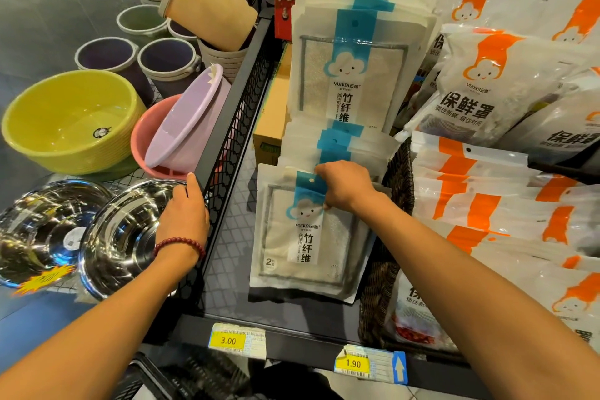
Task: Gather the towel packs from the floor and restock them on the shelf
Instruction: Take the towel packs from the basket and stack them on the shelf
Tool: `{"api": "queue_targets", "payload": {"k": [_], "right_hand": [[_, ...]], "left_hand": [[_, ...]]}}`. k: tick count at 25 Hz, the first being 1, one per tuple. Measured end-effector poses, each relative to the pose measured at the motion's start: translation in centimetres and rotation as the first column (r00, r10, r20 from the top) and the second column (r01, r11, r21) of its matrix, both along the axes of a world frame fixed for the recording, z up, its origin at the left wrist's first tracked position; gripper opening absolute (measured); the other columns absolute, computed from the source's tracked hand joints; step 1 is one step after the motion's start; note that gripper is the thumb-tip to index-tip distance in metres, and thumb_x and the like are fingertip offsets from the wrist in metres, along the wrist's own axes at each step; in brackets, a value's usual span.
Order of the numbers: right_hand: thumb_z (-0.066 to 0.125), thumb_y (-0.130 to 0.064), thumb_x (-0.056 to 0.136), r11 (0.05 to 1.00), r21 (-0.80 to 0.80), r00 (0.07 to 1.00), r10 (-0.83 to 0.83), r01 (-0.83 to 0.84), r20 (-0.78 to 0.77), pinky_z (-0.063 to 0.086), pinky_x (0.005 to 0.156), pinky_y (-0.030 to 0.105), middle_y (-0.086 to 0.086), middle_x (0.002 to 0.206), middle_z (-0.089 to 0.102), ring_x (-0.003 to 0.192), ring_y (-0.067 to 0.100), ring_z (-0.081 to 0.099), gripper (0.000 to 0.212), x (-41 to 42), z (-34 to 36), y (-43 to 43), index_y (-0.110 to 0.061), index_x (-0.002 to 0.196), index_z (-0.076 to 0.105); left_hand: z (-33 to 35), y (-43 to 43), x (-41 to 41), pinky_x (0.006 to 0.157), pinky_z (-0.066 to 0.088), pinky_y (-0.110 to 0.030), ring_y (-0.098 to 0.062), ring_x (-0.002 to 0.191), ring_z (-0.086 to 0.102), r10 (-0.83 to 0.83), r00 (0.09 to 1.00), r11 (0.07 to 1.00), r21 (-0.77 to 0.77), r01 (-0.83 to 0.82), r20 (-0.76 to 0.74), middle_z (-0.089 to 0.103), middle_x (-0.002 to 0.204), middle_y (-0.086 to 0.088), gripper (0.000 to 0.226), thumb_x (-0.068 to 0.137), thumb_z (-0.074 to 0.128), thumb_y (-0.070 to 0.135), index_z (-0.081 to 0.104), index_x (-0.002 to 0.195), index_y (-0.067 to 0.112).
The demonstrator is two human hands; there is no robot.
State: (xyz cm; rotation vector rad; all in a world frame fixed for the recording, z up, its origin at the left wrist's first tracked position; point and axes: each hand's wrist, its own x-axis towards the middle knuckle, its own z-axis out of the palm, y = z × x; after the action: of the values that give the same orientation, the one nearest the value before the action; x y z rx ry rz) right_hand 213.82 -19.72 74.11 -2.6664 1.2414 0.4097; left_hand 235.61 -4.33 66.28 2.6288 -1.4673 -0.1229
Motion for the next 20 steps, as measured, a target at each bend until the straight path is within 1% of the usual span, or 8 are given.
{"api": "queue_targets", "payload": {"k": [3, 8, 13, 14, 16, 17, 18, 20], "right_hand": [[0.063, -0.015, 0.081, 0.997, -0.078, 0.999, 0.027, -0.024, 0.034, 0.034, 0.066, 0.032, 0.005, 0.103, 0.062, 0.098, 0.028, 0.058, 0.024, -0.4, 1.2, 1.1, -0.016, 0.103, 0.055], [0.055, -0.009, 0.083, 0.962, -0.266, 0.994, 0.087, -0.065, 0.070, 0.031, 0.067, 0.031, 0.008, 0.106, 0.062, 0.100, 0.030, 0.057, 0.026, -0.3, 5.5, 1.9, -0.014, 0.108, 0.054], [0.059, -0.008, 0.080, 0.925, -0.357, 0.987, 0.154, -0.128, 0.046, 0.028, 0.067, 0.033, 0.010, 0.107, 0.059, 0.098, 0.031, 0.055, 0.028, -0.5, 5.2, 4.4, -0.010, 0.108, 0.052], [0.066, -0.009, 0.075, 0.915, -0.372, 0.983, 0.181, -0.156, 0.032, 0.028, 0.065, 0.033, 0.010, 0.100, 0.060, 0.092, 0.030, 0.057, 0.030, -0.7, 4.3, 5.2, -0.010, 0.102, 0.054], [0.084, -0.010, 0.046, 0.916, -0.364, 0.984, 0.177, -0.168, -0.010, 0.026, 0.057, 0.029, 0.009, 0.075, 0.061, 0.067, 0.027, 0.058, 0.042, -1.1, 2.7, 6.7, -0.011, 0.079, 0.058], [0.086, -0.009, 0.034, 0.911, -0.381, 0.985, 0.172, -0.158, 0.004, 0.025, 0.055, 0.027, 0.008, 0.066, 0.059, 0.059, 0.026, 0.056, 0.047, -1.3, 2.4, 6.9, -0.012, 0.072, 0.058], [0.085, -0.008, 0.033, 0.904, -0.398, 0.983, 0.181, -0.156, 0.027, 0.025, 0.055, 0.028, 0.009, 0.067, 0.058, 0.060, 0.027, 0.055, 0.049, -1.5, 2.1, 6.8, -0.011, 0.073, 0.058], [0.076, -0.010, 0.060, 0.925, -0.351, 0.982, 0.178, -0.148, 0.056, 0.027, 0.064, 0.032, 0.010, 0.093, 0.057, 0.084, 0.029, 0.055, 0.043, -2.0, 1.9, 6.3, -0.011, 0.096, 0.053]], "left_hand": [[0.0, -0.1, 0.0, 0.050, 0.042, -0.039, -0.037, 0.066, 0.055, 0.005, 1.000, 1.000, 0.003, -0.005, -0.007, 0.051, 0.100, -0.027, 0.053, 0.086, 0.053, 0.001, 0.032, 0.134, -0.004], [0.4, 0.1, -0.2, 0.050, 0.038, -0.038, -0.035, 0.065, 0.053, 0.002, 1.000, 1.000, 0.002, -0.002, -0.005, 0.050, 0.099, -0.026, 0.053, 0.086, 0.053, 0.001, 0.030, 0.133, -0.003], [0.5, 0.0, -0.3, 0.050, 0.036, -0.038, -0.037, 0.066, 0.054, -0.004, 1.000, 1.000, 0.002, 0.004, 0.009, 0.051, 0.099, -0.028, 0.053, 0.086, 0.053, 0.000, 0.030, 0.133, -0.004], [0.5, 0.0, -0.3, 0.050, 0.036, -0.038, -0.037, 0.067, 0.054, -0.003, 1.000, 1.000, 0.005, 0.003, 0.011, 0.051, 0.099, -0.028, 0.053, 0.086, 0.053, 0.001, 0.030, 0.134, -0.004], [0.4, 0.0, -0.3, 0.050, 0.038, -0.038, -0.037, 0.067, 0.054, -0.002, 1.000, 1.000, 0.002, 0.002, 0.014, 0.051, 0.098, -0.027, 0.051, 0.087, 0.051, 0.002, 0.030, 0.133, -0.004], [0.4, 0.0, -0.3, 0.050, 0.039, -0.039, -0.037, 0.067, 0.054, -0.002, 1.000, 1.000, 0.001, 0.002, 0.013, 0.051, 0.098, -0.027, 0.050, 0.087, 0.051, 0.002, 0.030, 0.132, -0.003], [0.4, 0.0, -0.3, 0.051, 0.041, -0.040, -0.037, 0.068, 0.054, 0.000, 1.000, 1.000, 0.003, 0.000, 0.013, 0.051, 0.098, -0.027, 0.050, 0.087, 0.051, 0.003, 0.030, 0.132, -0.003], [0.3, 0.0, -0.3, 0.053, 0.043, -0.041, -0.038, 0.070, 0.055, 0.006, 1.000, 1.000, 0.007, -0.007, 0.017, 0.051, 0.099, -0.027, 0.052, 0.087, 0.051, 0.003, 0.029, 0.133, -0.002]]}}
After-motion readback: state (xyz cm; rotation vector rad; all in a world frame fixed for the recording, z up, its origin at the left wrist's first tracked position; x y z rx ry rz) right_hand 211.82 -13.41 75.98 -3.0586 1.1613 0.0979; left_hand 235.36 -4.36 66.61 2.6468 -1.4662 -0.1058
